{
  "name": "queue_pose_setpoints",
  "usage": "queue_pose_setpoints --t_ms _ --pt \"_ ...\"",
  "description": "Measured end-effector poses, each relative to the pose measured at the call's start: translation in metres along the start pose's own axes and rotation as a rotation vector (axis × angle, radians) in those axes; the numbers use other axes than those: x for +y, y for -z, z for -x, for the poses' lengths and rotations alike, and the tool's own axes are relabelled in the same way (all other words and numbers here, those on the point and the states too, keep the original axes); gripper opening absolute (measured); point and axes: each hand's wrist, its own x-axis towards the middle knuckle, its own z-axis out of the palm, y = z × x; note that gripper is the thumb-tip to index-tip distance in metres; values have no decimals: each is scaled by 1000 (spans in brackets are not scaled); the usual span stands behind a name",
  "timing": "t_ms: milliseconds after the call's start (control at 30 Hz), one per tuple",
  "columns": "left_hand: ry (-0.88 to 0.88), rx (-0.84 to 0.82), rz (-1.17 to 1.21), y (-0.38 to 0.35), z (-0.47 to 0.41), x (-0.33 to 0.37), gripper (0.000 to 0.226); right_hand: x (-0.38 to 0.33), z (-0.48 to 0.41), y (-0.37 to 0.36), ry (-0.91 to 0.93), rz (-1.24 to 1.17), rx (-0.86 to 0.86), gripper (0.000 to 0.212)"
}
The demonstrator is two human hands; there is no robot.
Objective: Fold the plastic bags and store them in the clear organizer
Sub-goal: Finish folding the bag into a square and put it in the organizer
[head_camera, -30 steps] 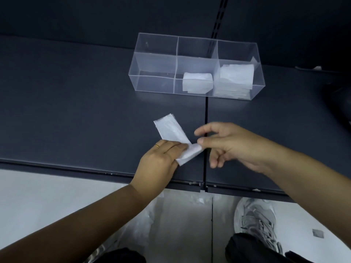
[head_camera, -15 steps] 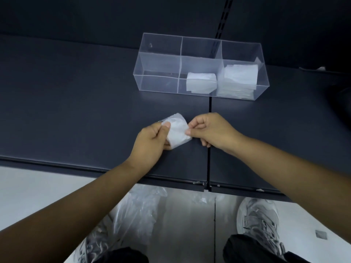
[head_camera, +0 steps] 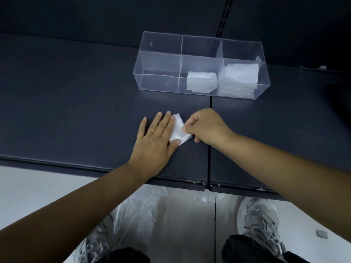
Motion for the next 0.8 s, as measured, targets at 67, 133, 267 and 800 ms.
queue_pose_setpoints --t_ms 67,133,267,800 --pt "39 -14 -10 -2 -1 -5 74 4 9 -11 92 114 121 8" --pt "42 -21 -33 -2 -1 -5 78 14 19 -24 217 304 241 27" --pt "58 -46 -56 -1 0 -5 85 33 23 -26 268 443 375 32" --pt "240 -21 152 4 19 18 94 5 22 -20 199 51 226 13"
